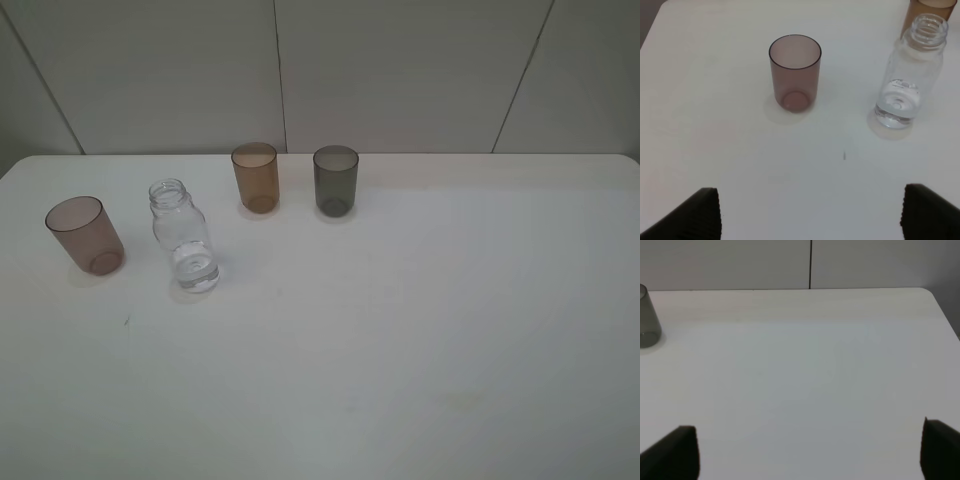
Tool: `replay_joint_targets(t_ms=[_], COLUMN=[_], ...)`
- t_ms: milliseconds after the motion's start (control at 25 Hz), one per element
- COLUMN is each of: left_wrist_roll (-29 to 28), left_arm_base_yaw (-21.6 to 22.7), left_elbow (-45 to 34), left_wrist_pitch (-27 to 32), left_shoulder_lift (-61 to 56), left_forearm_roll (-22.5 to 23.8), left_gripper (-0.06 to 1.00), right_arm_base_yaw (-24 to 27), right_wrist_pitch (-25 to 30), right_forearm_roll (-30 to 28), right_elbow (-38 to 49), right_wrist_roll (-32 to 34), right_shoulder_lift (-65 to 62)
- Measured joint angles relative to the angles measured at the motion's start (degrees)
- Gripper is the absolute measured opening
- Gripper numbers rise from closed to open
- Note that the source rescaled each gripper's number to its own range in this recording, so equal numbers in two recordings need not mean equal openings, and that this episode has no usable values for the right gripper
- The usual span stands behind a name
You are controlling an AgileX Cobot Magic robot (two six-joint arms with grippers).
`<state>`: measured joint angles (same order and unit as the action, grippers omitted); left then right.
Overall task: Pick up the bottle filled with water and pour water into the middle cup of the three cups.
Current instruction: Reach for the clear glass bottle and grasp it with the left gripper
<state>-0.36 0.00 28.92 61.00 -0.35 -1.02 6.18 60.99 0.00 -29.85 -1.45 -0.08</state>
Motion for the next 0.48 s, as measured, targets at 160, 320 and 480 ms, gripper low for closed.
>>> replay_joint_targets(t_ms=[160,320,480], left_wrist_roll=[0.00,-0.26,-1.43], left_arm_base_yaw=[-0.03,-1.47,-2.22], left_elbow=[0.00,0.00,0.00], left_wrist_pitch=[0.00,0.00,-0.22], left_shoulder_lift=[0.00,0.00,0.00], left_forearm_roll=[0.00,-0.39,-2.31], left_gripper=[0.70,0.70,0.70], right_arm_base_yaw=[0.00,0.00,0.00], right_wrist_pitch=[0.00,0.00,0.00], right_forearm_roll=[-0.34,0.00,0.00], right_elbow=[0.00,0.00,0.00], right_wrist_roll=[0.00,0.00,0.00], right_shoulder_lift=[0.00,0.00,0.00])
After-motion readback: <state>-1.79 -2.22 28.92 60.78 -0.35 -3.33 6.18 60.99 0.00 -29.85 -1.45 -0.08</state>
